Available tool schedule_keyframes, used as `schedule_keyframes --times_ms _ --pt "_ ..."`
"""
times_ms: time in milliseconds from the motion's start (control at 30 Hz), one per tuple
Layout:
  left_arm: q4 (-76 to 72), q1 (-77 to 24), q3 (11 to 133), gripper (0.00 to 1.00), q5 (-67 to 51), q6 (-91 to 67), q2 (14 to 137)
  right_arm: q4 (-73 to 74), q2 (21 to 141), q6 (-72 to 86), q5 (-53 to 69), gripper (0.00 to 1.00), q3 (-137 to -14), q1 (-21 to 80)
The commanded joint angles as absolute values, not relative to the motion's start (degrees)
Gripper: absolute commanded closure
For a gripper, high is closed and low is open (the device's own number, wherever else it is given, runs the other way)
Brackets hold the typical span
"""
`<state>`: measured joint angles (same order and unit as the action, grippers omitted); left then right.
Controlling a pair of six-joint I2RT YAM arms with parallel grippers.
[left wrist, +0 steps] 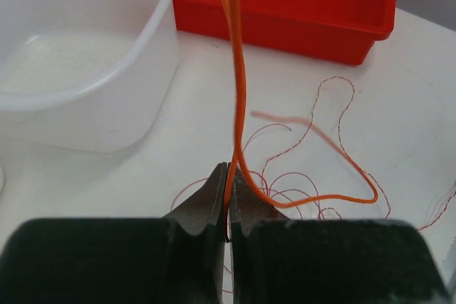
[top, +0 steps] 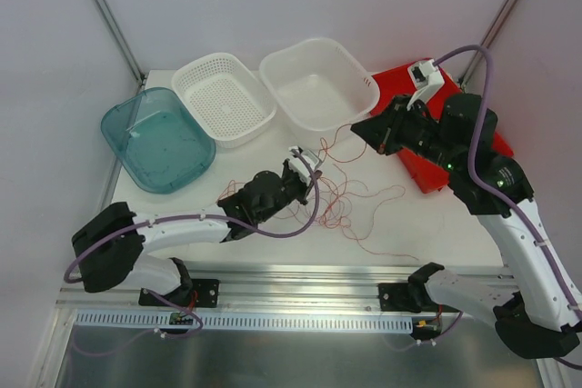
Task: Untangle the cables
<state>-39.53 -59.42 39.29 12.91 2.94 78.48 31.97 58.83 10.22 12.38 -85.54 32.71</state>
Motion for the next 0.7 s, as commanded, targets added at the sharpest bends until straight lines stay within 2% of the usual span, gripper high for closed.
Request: schedule_keyframes --times_ms 0,67,100,167,200,400,500,667 --pt "-34.14 -58.89 42.61 1.0 14.94 2.63 69.98 34.8 57.13 7.74 9.06 0.99 -82.2 32.52" --pt "-28.59 -58.19 45.07 1.0 15.55 3.07 66.12 34.89 57.13 7.65 8.18 0.99 -79.38 32.43" --pt "-26.04 -57.75 46.57 1.0 15.82 3.34 65.05 35.15 57.48 7.65 7.74 0.95 -77.1 32.43" --pt "-17.17 -55.65 52.36 1.0 15.99 3.43 63.03 37.25 58.7 7.47 7.73 0.84 -76.12 32.43" --pt "-14.09 -54.94 54.47 1.0 16.43 3.25 62.76 38.4 60.45 7.64 7.39 0.73 -75.85 32.43" --pt "-0.54 -52.38 64.94 1.0 17.4 2.38 62.23 35.87 62.14 9.66 7.2 0.44 -69.0 32.43" --pt "3.24 -52.38 67.67 1.0 17.32 0.18 62.93 31.14 62.14 11.6 9.65 0.38 -65.23 32.69" --pt "6.5 -52.3 70.66 1.0 19.68 -1.32 64.68 27.34 63.01 12.39 11.16 0.36 -61.79 34.45"
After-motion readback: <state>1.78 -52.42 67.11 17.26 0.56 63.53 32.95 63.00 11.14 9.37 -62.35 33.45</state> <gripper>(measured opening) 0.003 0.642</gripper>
